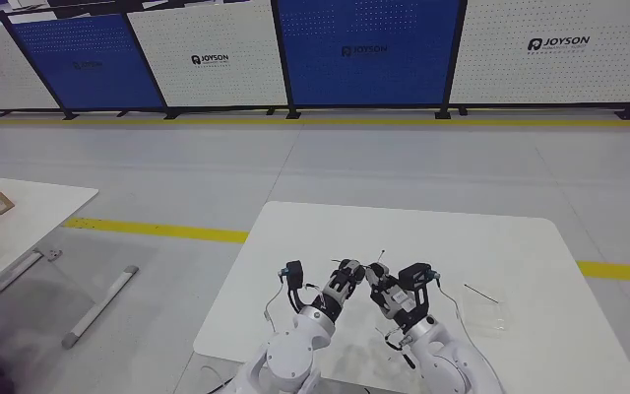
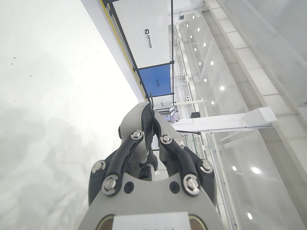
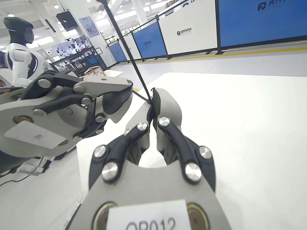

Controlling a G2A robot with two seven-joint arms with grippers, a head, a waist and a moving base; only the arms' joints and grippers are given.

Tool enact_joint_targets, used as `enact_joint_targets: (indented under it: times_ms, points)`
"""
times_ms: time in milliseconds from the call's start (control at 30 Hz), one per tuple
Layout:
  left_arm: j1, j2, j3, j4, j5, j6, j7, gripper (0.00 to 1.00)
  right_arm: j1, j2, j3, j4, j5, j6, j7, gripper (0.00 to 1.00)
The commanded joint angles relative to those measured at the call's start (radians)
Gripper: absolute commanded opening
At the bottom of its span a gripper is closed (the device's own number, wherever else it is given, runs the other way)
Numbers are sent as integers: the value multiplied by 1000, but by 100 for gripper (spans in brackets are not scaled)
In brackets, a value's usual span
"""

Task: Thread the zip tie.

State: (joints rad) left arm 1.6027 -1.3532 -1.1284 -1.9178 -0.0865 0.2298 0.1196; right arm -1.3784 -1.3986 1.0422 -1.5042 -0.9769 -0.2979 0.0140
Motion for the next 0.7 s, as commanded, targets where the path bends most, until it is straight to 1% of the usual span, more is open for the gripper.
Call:
enact_joint_targets:
  times_ms: [0,267,667]
  points:
    - [3,1,-1,-2,-1,-7,-2,0,1,0,-2,2,1,1,-1,0]
    - [10,2,-4,-9,-5,-21,-3,0,6,0,-9,15,5,0,-3,0]
    - [18,0,-16,-35,-63,-67,10,0,12,1,-15,32,6,-6,-1,0]
